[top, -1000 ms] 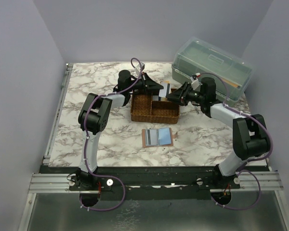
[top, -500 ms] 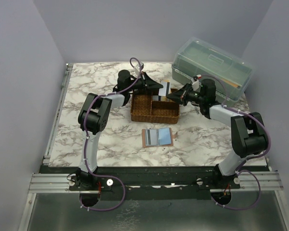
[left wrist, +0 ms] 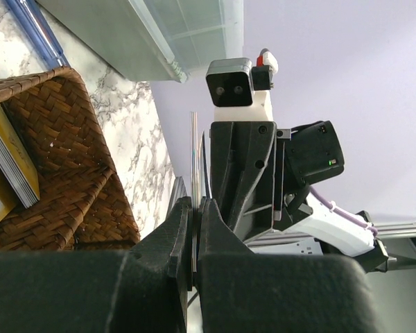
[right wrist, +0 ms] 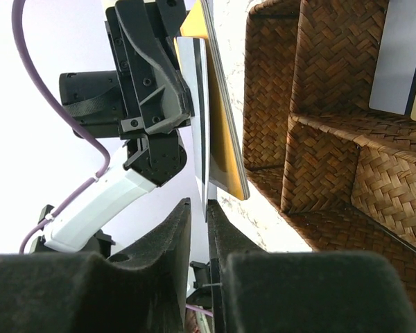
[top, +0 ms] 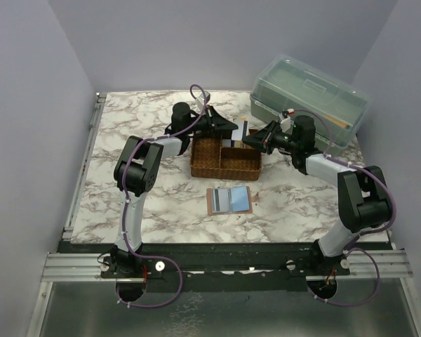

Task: Put the credit cards into the card holder
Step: Place the credit card in the storage box.

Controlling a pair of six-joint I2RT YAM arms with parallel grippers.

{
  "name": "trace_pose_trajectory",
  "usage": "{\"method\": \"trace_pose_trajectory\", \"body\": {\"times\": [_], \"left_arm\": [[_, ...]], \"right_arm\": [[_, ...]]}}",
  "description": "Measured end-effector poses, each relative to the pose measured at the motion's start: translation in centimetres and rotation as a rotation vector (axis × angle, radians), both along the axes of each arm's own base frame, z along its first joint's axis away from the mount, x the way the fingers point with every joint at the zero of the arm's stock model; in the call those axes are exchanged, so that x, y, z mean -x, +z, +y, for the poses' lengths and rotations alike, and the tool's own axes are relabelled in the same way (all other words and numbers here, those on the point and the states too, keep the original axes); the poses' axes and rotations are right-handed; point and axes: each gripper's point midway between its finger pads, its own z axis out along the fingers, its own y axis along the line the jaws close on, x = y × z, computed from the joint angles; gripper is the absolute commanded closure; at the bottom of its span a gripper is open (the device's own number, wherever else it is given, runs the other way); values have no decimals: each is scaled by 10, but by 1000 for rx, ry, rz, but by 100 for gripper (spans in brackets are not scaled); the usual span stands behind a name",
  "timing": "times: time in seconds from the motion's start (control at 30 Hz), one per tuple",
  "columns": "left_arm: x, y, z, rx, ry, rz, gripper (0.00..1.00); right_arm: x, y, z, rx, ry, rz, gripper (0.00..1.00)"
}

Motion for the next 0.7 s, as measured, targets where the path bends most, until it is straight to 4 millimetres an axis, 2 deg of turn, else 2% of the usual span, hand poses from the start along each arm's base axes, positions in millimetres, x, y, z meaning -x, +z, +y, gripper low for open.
{"method": "trace_pose_trajectory", "body": {"times": [0.4, 0.6, 0.7], "left_arm": [[2, -4, 0, -5, -1, 6, 100], [2, -6, 1, -7, 1, 12, 100], [0, -6, 1, -7, 9, 12, 100]], "right_arm": [[0, -4, -3, 33, -19, 4, 81], [-4, 1, -2, 31, -18, -8, 85], [-7, 0, -2, 33, -17, -6, 82]]}}
